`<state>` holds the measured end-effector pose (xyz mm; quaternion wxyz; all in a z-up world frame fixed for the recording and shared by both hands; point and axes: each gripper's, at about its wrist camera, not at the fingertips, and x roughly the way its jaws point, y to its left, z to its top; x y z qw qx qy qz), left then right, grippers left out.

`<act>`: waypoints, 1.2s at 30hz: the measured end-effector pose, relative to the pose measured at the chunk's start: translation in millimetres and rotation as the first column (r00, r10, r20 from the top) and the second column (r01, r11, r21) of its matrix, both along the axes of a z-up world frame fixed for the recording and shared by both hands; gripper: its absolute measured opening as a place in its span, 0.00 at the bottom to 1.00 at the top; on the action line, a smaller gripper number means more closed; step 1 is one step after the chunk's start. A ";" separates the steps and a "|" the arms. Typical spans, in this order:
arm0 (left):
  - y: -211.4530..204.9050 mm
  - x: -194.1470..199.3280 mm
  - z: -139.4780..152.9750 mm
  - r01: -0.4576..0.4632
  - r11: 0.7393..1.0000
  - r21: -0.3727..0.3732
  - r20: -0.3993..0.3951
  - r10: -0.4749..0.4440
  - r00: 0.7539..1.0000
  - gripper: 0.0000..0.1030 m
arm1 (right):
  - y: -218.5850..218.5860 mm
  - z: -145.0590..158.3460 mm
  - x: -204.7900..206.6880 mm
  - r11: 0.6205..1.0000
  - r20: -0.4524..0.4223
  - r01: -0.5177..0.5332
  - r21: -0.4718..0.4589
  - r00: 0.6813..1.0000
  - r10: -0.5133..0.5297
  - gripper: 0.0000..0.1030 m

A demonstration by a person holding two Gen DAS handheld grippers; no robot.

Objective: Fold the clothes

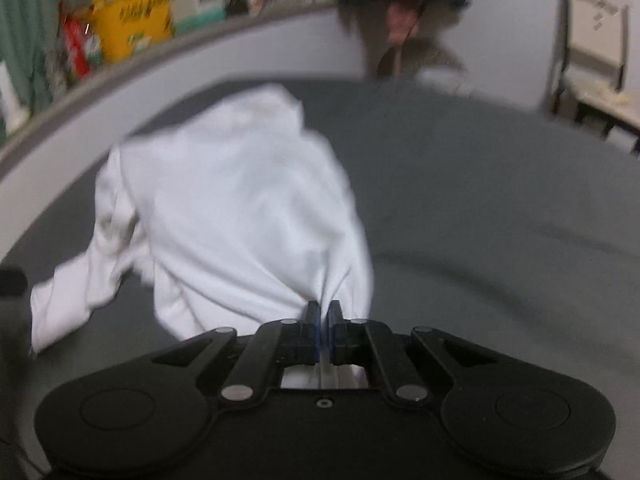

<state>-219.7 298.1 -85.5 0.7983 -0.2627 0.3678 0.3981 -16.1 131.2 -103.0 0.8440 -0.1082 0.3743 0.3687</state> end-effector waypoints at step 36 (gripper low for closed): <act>-66.7 93.8 3.0 0.302 0.935 0.186 0.098 -0.323 0.941 1.00 | -194.0 76.4 2.2 0.922 0.090 0.363 0.132 0.922 -0.376 0.60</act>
